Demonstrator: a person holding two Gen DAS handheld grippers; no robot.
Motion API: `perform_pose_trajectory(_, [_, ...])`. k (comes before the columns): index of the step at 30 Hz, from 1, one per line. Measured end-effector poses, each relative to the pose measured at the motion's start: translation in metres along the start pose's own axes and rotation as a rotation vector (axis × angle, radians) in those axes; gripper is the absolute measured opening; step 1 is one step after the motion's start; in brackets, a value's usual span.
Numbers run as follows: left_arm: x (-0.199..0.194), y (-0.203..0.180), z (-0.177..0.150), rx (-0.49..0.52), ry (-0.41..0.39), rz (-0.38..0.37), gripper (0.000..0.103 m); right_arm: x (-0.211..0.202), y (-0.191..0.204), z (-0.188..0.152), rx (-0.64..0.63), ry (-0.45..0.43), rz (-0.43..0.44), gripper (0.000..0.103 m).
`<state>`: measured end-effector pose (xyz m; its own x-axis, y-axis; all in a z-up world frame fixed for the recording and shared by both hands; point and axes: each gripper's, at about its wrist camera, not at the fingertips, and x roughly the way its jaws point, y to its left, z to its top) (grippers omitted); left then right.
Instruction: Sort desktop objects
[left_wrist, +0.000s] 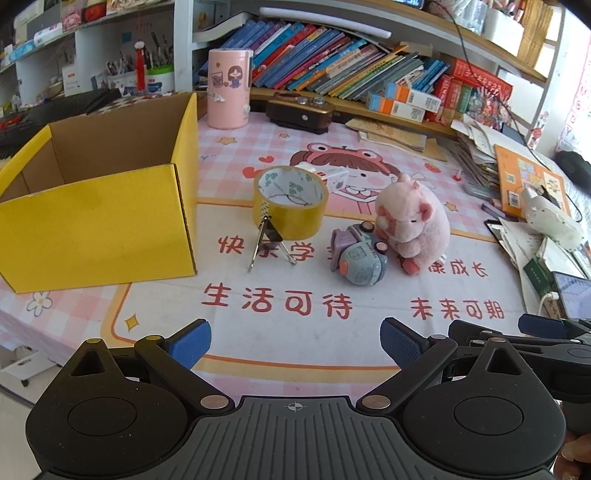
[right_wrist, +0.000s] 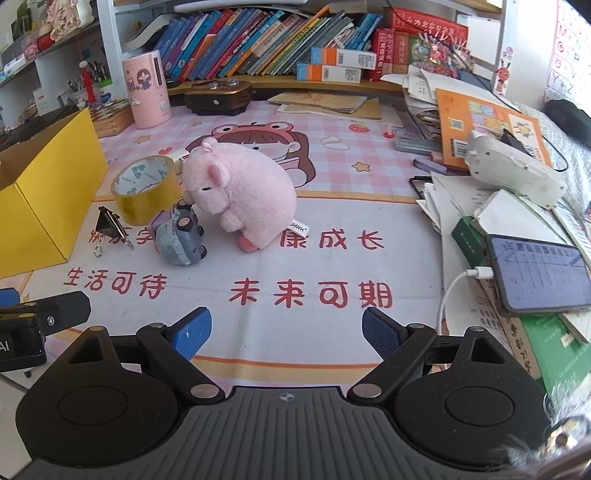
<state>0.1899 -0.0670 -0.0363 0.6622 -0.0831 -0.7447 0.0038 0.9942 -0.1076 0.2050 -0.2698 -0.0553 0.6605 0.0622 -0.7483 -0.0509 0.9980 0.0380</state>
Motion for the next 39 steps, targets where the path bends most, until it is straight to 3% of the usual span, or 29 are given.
perform_pose_trajectory(6, [0.009,-0.002,0.007,-0.016,0.009,0.018,0.100,0.010,-0.002,0.012,-0.014,-0.010,0.018,0.088])
perform_pose_trajectory(10, [0.018,-0.008,0.012,-0.016,0.015,0.001,0.100,0.015,-0.009,0.022,-0.015,-0.032,0.011,0.088])
perform_pose_trajectory(26, [0.060,-0.040,0.035,0.014,0.004,-0.064,0.097,0.041,-0.037,0.032,-0.048,0.015,-0.006,0.088])
perform_pose_trajectory(34, [0.089,-0.056,0.043,0.082,0.027,-0.053,0.083,0.046,-0.038,0.034,-0.080,0.020,0.009,0.088])
perform_pose_trajectory(39, [0.102,-0.056,0.047,0.082,0.055,-0.056,0.067,0.048,-0.034,0.036,-0.112,0.016,0.034,0.088])
